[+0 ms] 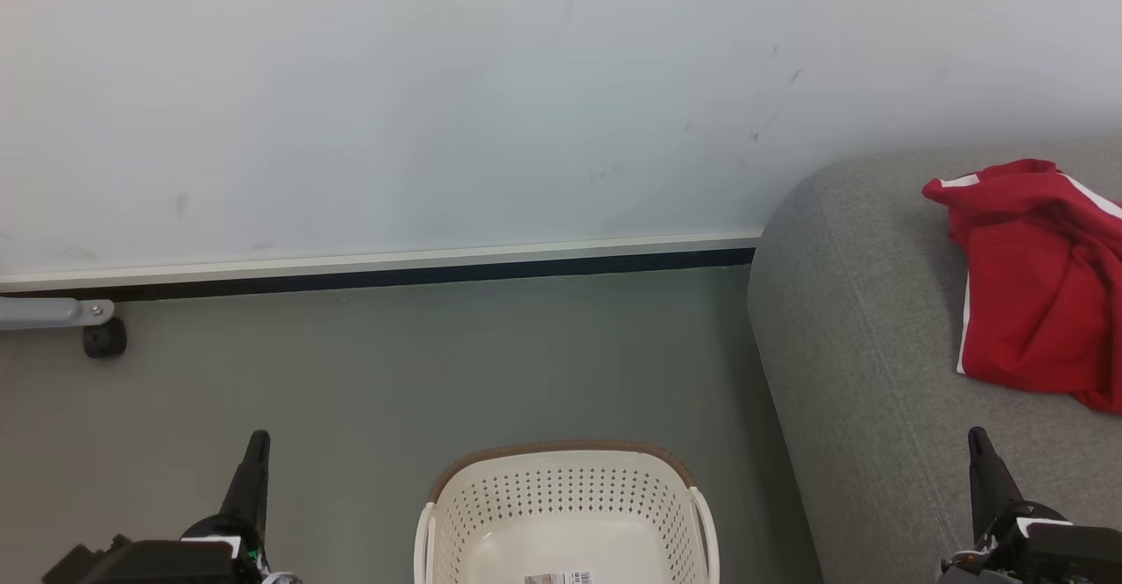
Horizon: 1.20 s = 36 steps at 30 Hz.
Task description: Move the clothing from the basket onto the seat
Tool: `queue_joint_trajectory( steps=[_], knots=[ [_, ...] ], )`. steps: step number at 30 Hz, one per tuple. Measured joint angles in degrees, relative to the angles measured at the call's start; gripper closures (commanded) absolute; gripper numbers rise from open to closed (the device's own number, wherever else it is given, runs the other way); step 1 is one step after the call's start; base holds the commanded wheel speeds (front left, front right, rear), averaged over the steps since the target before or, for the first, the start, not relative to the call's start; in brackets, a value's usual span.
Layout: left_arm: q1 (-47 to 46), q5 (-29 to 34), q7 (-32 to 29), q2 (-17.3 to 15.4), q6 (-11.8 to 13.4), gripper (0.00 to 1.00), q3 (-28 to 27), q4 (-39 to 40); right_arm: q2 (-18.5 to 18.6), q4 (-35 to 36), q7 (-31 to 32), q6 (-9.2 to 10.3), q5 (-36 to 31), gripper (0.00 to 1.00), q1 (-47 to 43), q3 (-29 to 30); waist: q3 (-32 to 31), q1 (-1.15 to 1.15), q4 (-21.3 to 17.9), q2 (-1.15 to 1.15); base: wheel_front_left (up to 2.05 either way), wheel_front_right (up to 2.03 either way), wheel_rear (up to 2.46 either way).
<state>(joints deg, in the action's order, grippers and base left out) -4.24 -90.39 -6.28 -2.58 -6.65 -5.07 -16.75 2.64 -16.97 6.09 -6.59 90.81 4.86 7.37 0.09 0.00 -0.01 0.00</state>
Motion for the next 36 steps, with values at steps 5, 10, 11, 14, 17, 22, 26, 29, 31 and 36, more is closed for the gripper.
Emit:
queue_joint_trajectory(
  steps=[5,10,11,14,17,22,26,29,31,36],
  knots=[
    [-0.30,-1.25,-0.20,0.08,-0.42,1.00,-0.16,-0.07,-0.09,-0.13,0.41,-0.42,0.62,1.00,0.39,0.23,0.01,0.00,0.00,0.00,0.00,0.00,0.00],
    [-0.30,-1.26,-0.20,0.09,-0.42,1.00,-0.16,-0.09,-0.10,-0.13,0.41,-0.43,0.62,1.00,0.38,0.24,0.01,0.00,0.00,0.00,0.00,0.00,0.00],
    [-0.30,-1.26,-0.20,0.09,-0.42,1.00,-0.16,-0.09,-0.10,-0.13,0.41,-0.44,0.62,1.00,0.38,0.24,0.01,0.00,0.00,0.00,0.00,0.00,0.00],
    [-0.30,-1.26,-0.20,0.09,-0.42,1.00,-0.16,-0.10,-0.10,-0.14,0.41,-0.45,0.62,1.00,0.38,0.24,0.01,0.00,0.00,0.00,0.00,0.00,0.00],
    [-0.30,-1.27,-0.20,0.09,-0.42,1.00,-0.16,-0.11,-0.10,-0.14,0.41,-0.46,0.62,1.00,0.38,0.24,0.01,0.00,0.00,0.00,0.00,0.00,0.00],
    [-0.30,-1.31,-0.20,0.09,-0.42,1.00,-0.16,-0.13,-0.10,-0.14,0.41,-0.46,0.62,1.00,0.38,0.24,0.01,0.00,0.00,0.00,0.00,0.00,0.00],
    [-0.30,-1.31,-0.20,0.09,-0.42,1.00,-0.16,-0.14,-0.11,-0.14,0.41,-0.46,0.62,1.00,0.38,0.24,0.01,0.00,0.00,0.00,0.00,0.00,0.00],
    [-0.30,-1.31,-0.20,0.09,-0.42,1.00,-0.16,-0.14,-0.11,-0.14,0.41,-0.46,0.62,1.00,0.38,0.24,0.01,0.00,0.00,0.00,0.00,0.00,0.00],
    [-0.30,-1.31,-0.20,0.09,-0.42,1.00,-0.16,-0.15,-0.11,-0.14,0.41,-0.46,0.62,1.00,0.39,0.24,0.00,0.00,0.00,0.00,0.00,0.00,0.00],
    [-0.30,-1.31,-0.20,0.09,-0.42,1.00,-0.16,-0.15,-0.11,-0.14,0.41,-0.46,0.62,1.00,0.39,0.23,0.00,0.00,0.00,0.00,0.00,0.00,0.00]
  ],
)
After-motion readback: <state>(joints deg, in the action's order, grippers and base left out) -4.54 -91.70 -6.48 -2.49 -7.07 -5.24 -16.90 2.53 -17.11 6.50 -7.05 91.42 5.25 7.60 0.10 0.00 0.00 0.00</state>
